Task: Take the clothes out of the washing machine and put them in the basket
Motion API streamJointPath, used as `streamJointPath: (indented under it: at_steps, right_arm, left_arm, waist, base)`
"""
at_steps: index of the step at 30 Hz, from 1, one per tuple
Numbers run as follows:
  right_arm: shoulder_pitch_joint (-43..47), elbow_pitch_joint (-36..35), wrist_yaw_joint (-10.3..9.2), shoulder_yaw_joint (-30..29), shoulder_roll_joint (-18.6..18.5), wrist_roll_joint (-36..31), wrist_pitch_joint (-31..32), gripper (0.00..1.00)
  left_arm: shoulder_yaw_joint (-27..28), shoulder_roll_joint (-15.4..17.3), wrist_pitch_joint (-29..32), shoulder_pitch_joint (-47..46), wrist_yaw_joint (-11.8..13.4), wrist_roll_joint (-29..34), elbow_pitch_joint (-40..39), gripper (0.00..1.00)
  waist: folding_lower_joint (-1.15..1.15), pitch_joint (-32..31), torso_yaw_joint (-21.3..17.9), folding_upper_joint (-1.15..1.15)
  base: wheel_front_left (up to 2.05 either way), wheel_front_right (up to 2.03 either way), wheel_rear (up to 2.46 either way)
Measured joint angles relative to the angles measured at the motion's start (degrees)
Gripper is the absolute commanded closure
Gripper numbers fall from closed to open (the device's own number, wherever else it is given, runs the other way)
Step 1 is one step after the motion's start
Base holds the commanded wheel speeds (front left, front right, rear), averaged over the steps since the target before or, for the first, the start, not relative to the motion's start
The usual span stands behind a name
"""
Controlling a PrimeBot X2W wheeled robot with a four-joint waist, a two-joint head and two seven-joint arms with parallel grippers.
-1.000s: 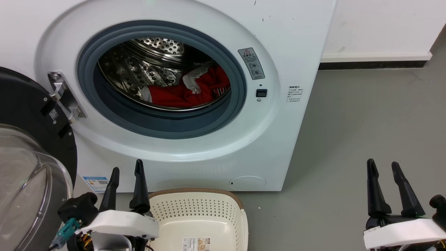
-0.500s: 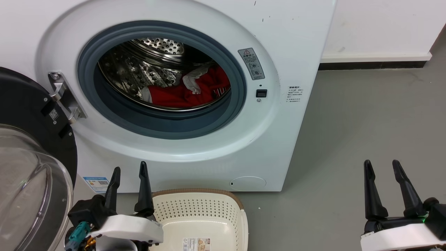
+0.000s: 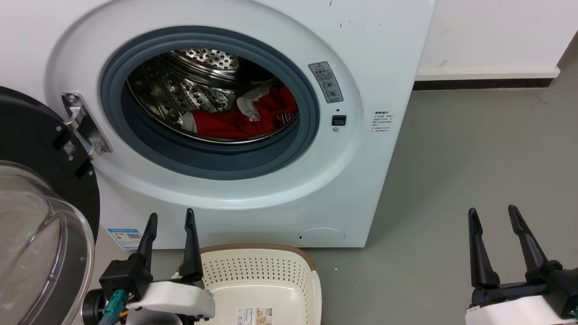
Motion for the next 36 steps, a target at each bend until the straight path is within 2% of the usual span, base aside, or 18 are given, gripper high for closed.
streamJointPath:
  at_steps: [23, 36]
  right_arm:
    - [1.6, -1.24, 0.01, 0.13, -0.04, -6.2, -2.5, 0.0]
    - [2.19, -0.54, 0.01, -0.08, -0.07, -4.48, -2.82, 0.0]
  left_arm:
    - [-1.51, -0.01, -2.48, 1.21, 1.47, 8.37, 0.54, 0.0]
    - [-1.55, -0.01, -2.75, 1.55, 1.98, 9.47, 1.15, 0.0]
  waist:
    - [0.0, -0.24, -0.22, 0.0]
    - [0.0, -0.25, -0.2, 0.0]
  base:
    - [0.0, 0.0, 0.0]
    - [0.0, 0.0, 0.0]
